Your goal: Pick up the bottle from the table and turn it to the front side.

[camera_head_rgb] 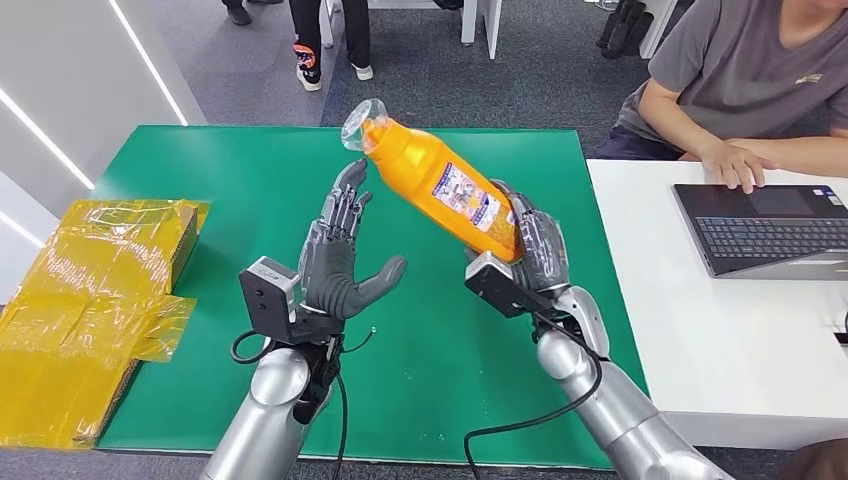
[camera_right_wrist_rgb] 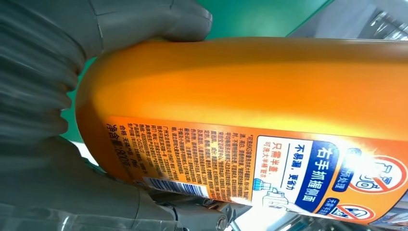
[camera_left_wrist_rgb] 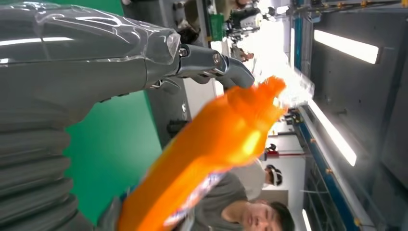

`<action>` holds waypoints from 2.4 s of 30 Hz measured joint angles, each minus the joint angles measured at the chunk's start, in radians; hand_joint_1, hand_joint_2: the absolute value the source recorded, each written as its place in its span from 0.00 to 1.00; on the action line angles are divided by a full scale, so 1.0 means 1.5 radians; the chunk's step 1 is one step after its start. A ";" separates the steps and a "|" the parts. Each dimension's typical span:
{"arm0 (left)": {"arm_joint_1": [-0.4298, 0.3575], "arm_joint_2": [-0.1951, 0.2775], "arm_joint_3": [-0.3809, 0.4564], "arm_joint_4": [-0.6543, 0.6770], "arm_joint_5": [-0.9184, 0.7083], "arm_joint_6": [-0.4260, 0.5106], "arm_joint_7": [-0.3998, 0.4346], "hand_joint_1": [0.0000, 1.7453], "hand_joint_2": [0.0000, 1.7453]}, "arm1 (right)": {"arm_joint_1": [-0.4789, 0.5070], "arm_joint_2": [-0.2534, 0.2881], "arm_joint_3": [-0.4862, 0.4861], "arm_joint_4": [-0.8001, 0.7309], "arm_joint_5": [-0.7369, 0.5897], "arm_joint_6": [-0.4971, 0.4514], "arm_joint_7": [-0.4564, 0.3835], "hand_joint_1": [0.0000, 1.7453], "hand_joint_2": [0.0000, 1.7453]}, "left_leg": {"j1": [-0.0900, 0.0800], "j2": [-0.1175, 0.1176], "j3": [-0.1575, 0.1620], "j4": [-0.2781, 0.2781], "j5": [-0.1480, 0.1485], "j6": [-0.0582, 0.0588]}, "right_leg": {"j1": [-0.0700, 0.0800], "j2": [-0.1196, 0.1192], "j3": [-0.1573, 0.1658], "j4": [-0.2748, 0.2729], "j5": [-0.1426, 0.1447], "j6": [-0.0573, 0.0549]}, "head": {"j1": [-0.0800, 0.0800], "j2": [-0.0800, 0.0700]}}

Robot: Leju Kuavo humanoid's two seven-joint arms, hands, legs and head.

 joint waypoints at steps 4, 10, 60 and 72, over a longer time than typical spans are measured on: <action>-0.009 0.001 -0.006 0.005 0.009 -0.003 0.000 0.00 1.00 | -0.025 0.014 0.009 0.017 -0.002 0.009 0.000 1.00 1.00 | 0.000 -0.001 -0.001 0.000 0.000 0.000 | 0.000 -0.001 0.000 0.000 0.000 0.000 | 0.000 0.000; -0.014 0.001 -0.007 0.007 0.012 -0.003 0.000 0.00 1.00 | -0.035 0.020 0.011 0.029 -0.006 0.011 0.000 1.00 1.00 | 0.000 -0.001 -0.001 0.000 0.000 0.000 | 0.000 -0.001 -0.001 0.000 0.000 0.000 | 0.000 0.000; -0.026 0.014 0.016 0.039 0.050 0.038 -0.025 0.00 1.00 | 0.012 0.006 0.049 0.027 -0.042 0.191 -0.058 1.00 1.00 | 0.000 0.000 0.002 0.000 0.001 0.000 | 0.000 0.000 -0.003 0.001 0.000 0.000 | 0.000 0.000; -0.030 0.013 0.019 0.067 0.041 0.024 -0.027 0.00 1.00 | 0.018 -0.015 0.084 0.035 -0.023 0.230 -0.074 1.00 1.00 | 0.000 0.000 0.002 0.000 0.001 0.000 | 0.000 0.000 -0.003 0.001 0.000 0.000 | 0.000 0.000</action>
